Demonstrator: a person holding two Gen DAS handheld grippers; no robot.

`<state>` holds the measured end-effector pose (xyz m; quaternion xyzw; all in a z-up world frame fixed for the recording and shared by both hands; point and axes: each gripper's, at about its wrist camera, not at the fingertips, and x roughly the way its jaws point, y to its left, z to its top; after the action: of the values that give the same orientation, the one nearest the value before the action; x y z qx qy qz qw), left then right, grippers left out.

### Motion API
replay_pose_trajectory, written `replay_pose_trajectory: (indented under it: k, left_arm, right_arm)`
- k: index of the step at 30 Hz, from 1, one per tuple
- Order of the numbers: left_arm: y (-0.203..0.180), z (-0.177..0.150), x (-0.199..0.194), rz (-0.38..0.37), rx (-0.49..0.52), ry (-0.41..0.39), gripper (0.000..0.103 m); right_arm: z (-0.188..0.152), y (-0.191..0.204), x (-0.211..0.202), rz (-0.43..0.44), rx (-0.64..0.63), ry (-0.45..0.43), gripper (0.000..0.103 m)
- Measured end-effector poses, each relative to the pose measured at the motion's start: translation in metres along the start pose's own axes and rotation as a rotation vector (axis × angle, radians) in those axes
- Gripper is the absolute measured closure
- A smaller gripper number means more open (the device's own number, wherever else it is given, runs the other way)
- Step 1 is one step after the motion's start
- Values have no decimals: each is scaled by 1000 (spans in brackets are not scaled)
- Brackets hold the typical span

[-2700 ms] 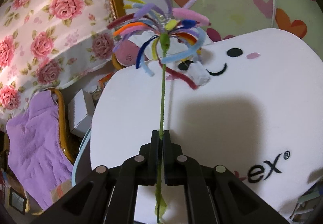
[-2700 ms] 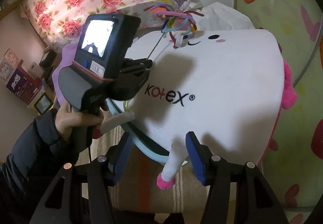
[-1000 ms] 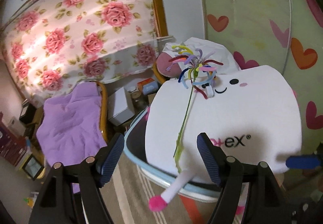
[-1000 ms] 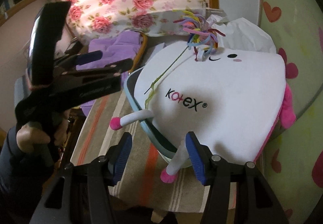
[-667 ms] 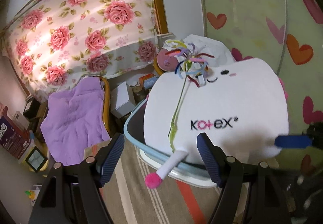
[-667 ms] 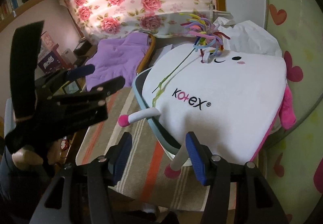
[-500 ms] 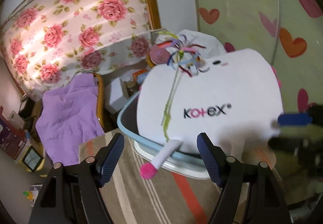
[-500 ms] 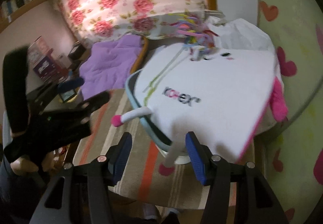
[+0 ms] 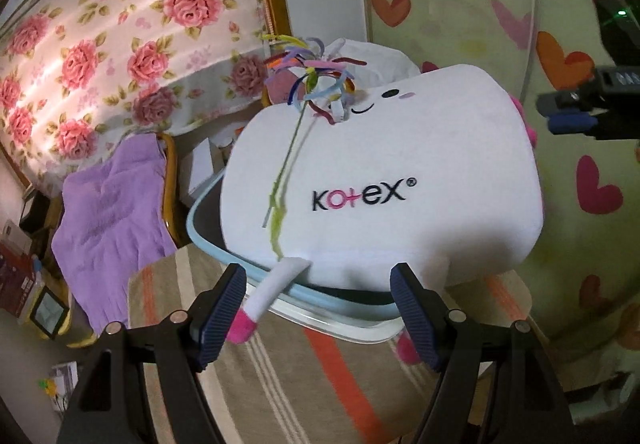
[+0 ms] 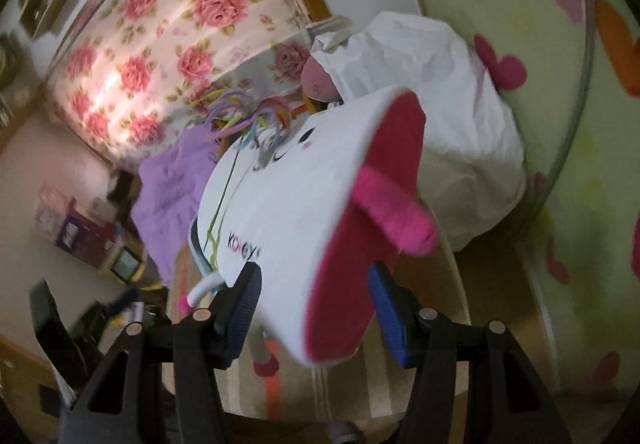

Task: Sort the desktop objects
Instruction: 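Withdraw the open left tool from the pillow, then grasp the pink back edge of the pillow with the right tool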

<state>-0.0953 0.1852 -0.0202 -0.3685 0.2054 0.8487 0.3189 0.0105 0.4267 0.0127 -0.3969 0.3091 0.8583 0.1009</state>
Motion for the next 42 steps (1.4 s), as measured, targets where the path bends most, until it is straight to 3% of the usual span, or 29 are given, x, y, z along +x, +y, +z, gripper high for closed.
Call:
replay_pose_trajectory:
  k: [5,11,15,24,27,34,42]
  left_arm:
    - [-22,2,12,34,-18,42,25]
    - [-34,3,21,82,-22,85,25]
    - [-35,6,23,105,-44,92,25]
    - [-33,9,28,132,-45,106,25]
    - [-32,10,28,136,-42,105,25]
    - [-22,6,32,156,-32,118,25]
    - [-7,-4,34,175,-25,137,25]
  right_arm:
    - [44,-51,21,113,73,47,43]
    - [89,-92,52,167,110,103,43]
    - [106,-112,73,242,180,145,26]
    - [115,-124,115,361,265,230,18]
    - [117,-122,130,365,269,251,17]
    - [113,-115,154,274,209,291,11]
    - [110,-132,164,277,224,311,8]
